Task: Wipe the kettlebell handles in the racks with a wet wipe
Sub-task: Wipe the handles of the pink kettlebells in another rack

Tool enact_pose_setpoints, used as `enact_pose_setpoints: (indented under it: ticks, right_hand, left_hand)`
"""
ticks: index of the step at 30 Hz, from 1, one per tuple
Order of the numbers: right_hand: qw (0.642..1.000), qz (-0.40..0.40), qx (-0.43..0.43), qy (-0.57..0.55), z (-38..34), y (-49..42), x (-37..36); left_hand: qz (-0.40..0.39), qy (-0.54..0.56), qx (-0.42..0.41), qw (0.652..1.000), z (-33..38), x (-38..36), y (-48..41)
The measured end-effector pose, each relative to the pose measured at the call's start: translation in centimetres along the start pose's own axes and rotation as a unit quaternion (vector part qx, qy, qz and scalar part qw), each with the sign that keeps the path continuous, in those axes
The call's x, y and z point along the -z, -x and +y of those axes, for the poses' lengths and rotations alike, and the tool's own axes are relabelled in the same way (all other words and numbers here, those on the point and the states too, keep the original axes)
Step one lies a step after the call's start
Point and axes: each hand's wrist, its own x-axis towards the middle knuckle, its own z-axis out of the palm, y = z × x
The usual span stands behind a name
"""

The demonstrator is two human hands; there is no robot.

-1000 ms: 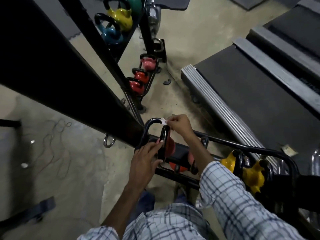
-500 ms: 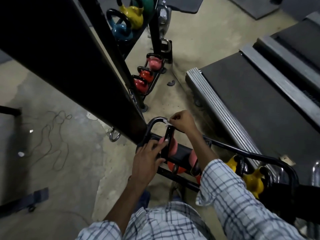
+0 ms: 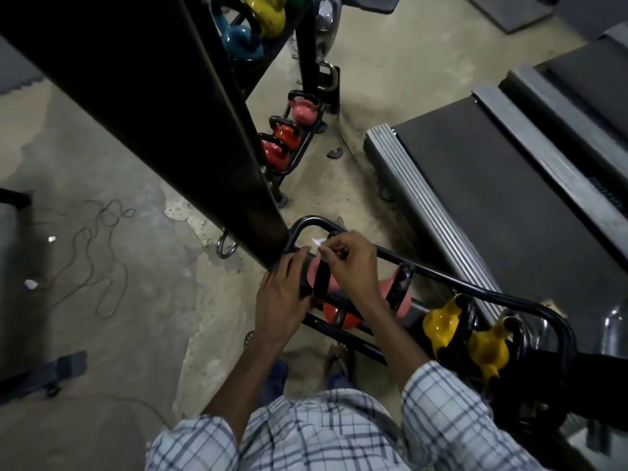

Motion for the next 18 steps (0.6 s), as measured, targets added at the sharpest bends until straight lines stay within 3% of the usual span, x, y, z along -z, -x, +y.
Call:
enact_pose_setpoints:
  ticks: [9, 14, 18]
  right_hand:
    - [0.994, -0.006, 0.104, 0.036, 1.8, 6.6, -1.7]
    - [0.991, 0.060, -0.057, -0.106, 1.3, 8.1, -2.3]
    - [0.973, 0.049, -0.131, -0.185, 1.3, 8.4, -2.3]
  left_hand:
    - [-0.085, 0.013, -0.087, 0.992, -1.5, 0.6, -1.2]
    - [-0.100, 0.005, -0.097, 0.990, -1.5, 0.9, -1.1]
    - [-0.105, 0.010, -0.090, 0.990, -1.8, 0.9, -1.1]
